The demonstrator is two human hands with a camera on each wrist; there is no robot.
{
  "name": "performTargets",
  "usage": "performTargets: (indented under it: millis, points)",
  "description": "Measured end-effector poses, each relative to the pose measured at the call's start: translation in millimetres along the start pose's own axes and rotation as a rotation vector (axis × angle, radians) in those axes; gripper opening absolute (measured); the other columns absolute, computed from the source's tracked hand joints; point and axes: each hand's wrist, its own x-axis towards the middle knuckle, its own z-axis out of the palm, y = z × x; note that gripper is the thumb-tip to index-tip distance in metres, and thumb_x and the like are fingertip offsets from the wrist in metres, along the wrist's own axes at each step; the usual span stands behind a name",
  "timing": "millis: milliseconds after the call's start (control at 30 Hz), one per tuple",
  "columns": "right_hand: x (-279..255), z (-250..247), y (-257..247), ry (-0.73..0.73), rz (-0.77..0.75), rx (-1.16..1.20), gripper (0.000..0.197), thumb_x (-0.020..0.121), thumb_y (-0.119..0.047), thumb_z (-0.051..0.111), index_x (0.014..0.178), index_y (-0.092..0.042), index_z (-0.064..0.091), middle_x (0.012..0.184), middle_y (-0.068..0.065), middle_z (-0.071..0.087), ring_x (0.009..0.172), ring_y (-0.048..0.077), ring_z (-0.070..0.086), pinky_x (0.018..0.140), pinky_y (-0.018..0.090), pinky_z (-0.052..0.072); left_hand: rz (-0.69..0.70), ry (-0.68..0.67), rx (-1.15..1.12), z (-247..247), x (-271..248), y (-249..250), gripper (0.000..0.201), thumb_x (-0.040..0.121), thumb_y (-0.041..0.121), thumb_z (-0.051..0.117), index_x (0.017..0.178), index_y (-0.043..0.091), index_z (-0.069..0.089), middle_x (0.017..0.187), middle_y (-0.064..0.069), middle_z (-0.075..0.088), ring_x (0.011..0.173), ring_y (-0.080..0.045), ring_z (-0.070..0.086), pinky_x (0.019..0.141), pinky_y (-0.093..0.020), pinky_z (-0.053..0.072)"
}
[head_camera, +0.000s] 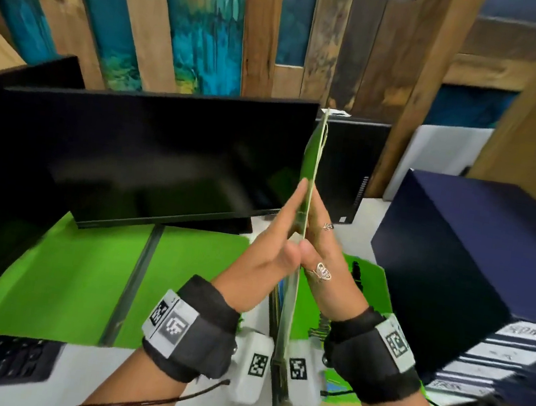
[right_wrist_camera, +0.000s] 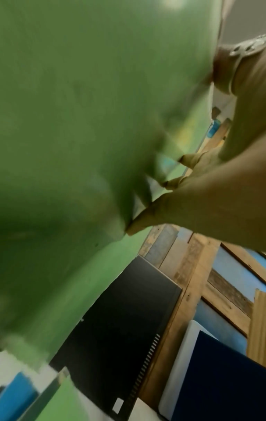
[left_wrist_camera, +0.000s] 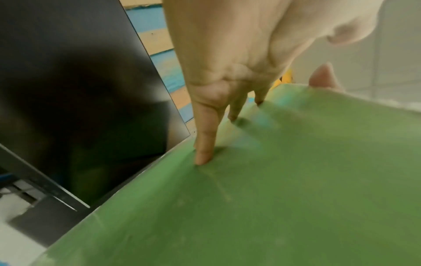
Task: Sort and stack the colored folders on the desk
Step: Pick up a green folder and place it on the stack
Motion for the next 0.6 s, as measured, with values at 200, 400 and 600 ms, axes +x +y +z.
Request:
performTargets:
  millis: [200,400,600]
  points:
    - [-2.0,-21.8,-17.1,0.070,-0.087,-0.105,0.079,0.073,0.007,0.046,0.148,-0.008,0.024,0.153,0.000,0.031,0.141,0.010,0.030,0.110,0.025,0.036,-0.048,-0.021,-0.236,-3.9,21.8,-3.1,0.104,0.056,0.093,0.019,0.144,0.038,0.025,0.153,0.018,0.023,0.142,-0.016,0.027,0.108,-0.056,0.034]
    - [-8.6,-49.1,1.1,0.045,-0.100,-0.564,0.089,0.066,0.021,0.038,0.145,-0.019,0.027,0.151,-0.009,0.029,0.144,0.009,0.021,0.120,0.032,0.017,-0.170,0.027,-0.540,-17.3,35.1,-22.8,0.100,0.050,0.091,0.040,0.136,0.039,0.038,0.139,0.004,0.050,0.117,-0.024,0.058,0.095,-0.051,0.047]
    - [-33.5,-76.8,49.2,-0.201,0.128,-1.171,0.093,0.069,0.027,0.040,0.140,-0.027,0.014,0.147,-0.014,0.010,0.141,0.016,0.000,0.119,0.047,0.004,-0.611,0.271,-0.300,-23.8,38.7,-66.9,0.065,0.090,0.060,0.030,0.131,0.012,0.046,0.101,-0.007,0.061,0.078,-0.020,0.061,0.065,-0.029,0.056]
